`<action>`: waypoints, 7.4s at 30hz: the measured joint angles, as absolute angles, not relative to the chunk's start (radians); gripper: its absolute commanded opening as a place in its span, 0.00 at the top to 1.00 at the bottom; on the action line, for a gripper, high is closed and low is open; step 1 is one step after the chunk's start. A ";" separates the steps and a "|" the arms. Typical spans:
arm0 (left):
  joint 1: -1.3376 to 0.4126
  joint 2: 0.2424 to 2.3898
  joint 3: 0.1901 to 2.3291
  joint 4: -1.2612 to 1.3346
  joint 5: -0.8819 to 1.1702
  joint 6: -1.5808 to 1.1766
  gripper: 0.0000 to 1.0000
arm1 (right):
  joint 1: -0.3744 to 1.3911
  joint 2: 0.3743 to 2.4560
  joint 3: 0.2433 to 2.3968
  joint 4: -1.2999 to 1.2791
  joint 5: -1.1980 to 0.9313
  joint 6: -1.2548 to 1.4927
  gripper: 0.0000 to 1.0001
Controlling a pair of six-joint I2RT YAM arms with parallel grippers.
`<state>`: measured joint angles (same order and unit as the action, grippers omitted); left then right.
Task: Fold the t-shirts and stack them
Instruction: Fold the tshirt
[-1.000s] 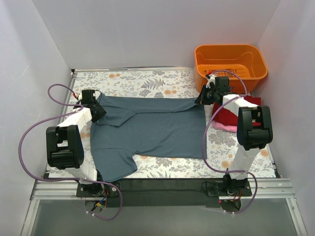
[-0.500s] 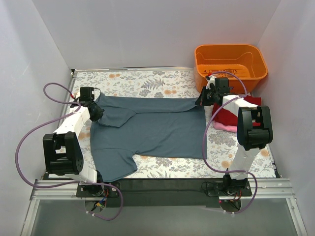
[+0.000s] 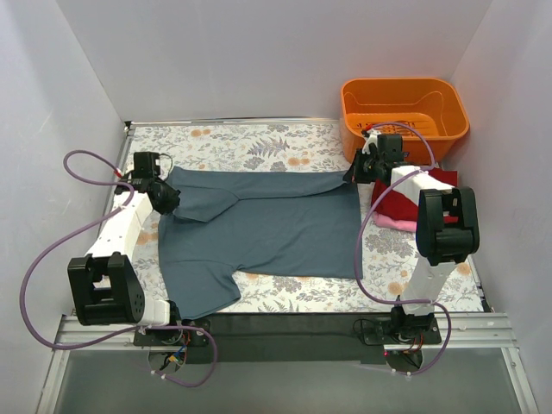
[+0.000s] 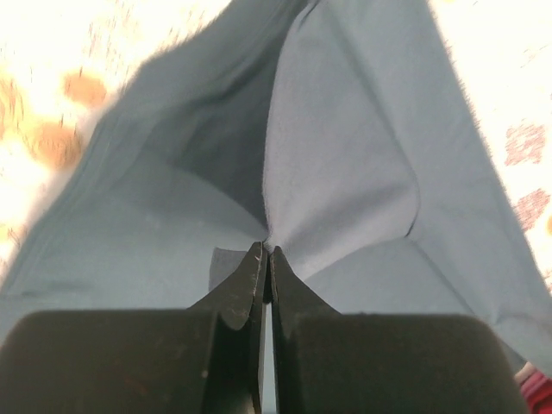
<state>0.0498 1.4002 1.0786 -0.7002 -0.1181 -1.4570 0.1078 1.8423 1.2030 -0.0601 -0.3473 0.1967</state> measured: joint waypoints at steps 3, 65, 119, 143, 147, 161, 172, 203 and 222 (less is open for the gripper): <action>0.050 1.380 1.022 -0.704 -0.091 -1.488 1.00 | 0.108 1.839 1.208 -0.062 -0.342 0.193 0.99; 0.050 1.386 0.800 -0.583 -0.164 -1.443 0.96 | 0.165 1.781 1.164 -0.246 -0.110 0.184 0.61; -0.393 1.374 0.945 -0.564 -0.496 -1.266 0.43 | 0.225 1.704 1.113 -0.171 -0.144 0.172 0.52; -0.482 1.737 0.988 -0.461 -0.612 -1.074 0.70 | 0.329 1.655 1.032 -0.182 -0.213 0.153 0.49; -0.482 1.747 0.995 -0.456 -0.614 -1.060 0.84 | 0.329 1.655 1.032 -0.182 -0.213 0.153 0.49; -0.482 1.711 1.096 -0.558 -0.516 -1.024 1.00 | 0.329 1.655 1.031 -0.181 -0.213 0.152 0.49; -0.482 1.669 1.155 -0.734 -0.279 -1.064 0.70 | 0.329 1.647 1.030 -0.181 -0.228 0.146 0.49; -0.067 1.340 0.678 -0.407 -0.144 -1.357 0.29 | 0.472 1.671 1.030 -0.150 -0.375 0.116 0.50; -0.066 1.316 0.678 -0.363 0.002 -1.334 0.66 | 0.477 1.693 1.030 -0.146 -0.397 0.117 0.51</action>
<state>-0.0662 1.3163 0.6785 -0.3630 0.0025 -1.3338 0.4767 1.6932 1.0302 -0.1459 -0.3969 0.1165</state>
